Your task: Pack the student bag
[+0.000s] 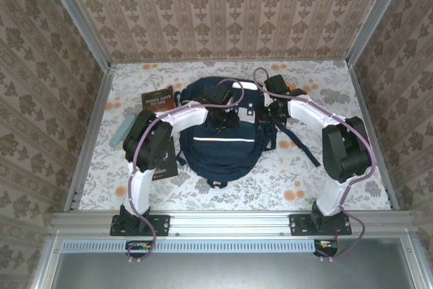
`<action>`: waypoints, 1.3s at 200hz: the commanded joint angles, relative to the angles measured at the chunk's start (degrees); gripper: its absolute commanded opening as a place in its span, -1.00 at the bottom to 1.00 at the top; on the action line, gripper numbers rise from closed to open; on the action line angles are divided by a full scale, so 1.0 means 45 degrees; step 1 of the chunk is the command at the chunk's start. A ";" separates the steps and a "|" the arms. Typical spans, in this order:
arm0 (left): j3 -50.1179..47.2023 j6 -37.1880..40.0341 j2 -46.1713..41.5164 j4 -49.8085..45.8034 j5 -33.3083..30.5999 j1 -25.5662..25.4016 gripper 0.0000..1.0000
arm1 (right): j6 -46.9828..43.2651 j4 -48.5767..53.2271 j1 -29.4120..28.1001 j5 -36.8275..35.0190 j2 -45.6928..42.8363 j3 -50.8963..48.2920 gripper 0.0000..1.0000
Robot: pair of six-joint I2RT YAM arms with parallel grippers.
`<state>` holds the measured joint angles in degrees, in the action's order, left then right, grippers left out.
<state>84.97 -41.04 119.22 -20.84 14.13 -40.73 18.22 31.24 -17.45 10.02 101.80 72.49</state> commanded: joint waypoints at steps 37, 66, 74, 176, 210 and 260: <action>-0.0172 -0.0433 0.1453 -0.0941 -0.0325 0.0212 -0.54 | 0.0131 -0.0886 -0.0085 0.2022 -0.1738 -0.1818 -1.00; -0.0184 -0.0567 0.1609 -0.1052 -0.0557 0.0237 -0.55 | 0.0130 -0.1263 -0.0161 0.2639 -0.2843 -0.3038 -1.00; -0.0169 -0.0624 0.1660 -0.1067 -0.0572 0.0227 -0.55 | 0.0204 -0.1298 -0.0230 0.2728 -0.3137 -0.3312 -1.00; 0.0615 0.0387 0.1104 -0.1342 0.0231 0.0230 -0.37 | 0.2089 -0.0657 -0.0909 0.0312 -0.5419 -0.5322 -0.33; 0.1020 0.2726 -0.0809 -0.2400 -0.0225 -0.0121 -0.07 | 0.3625 -0.1162 -0.0630 -0.0697 -0.6458 -0.5701 0.33; 0.0382 0.6659 -0.2902 -0.4384 -0.3471 -0.1925 0.13 | 0.5374 -0.1749 0.0933 -0.0260 -0.7192 -0.6816 0.57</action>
<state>87.81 -22.90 110.87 -33.10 7.53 -44.73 36.69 23.92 -15.99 8.80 70.54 44.80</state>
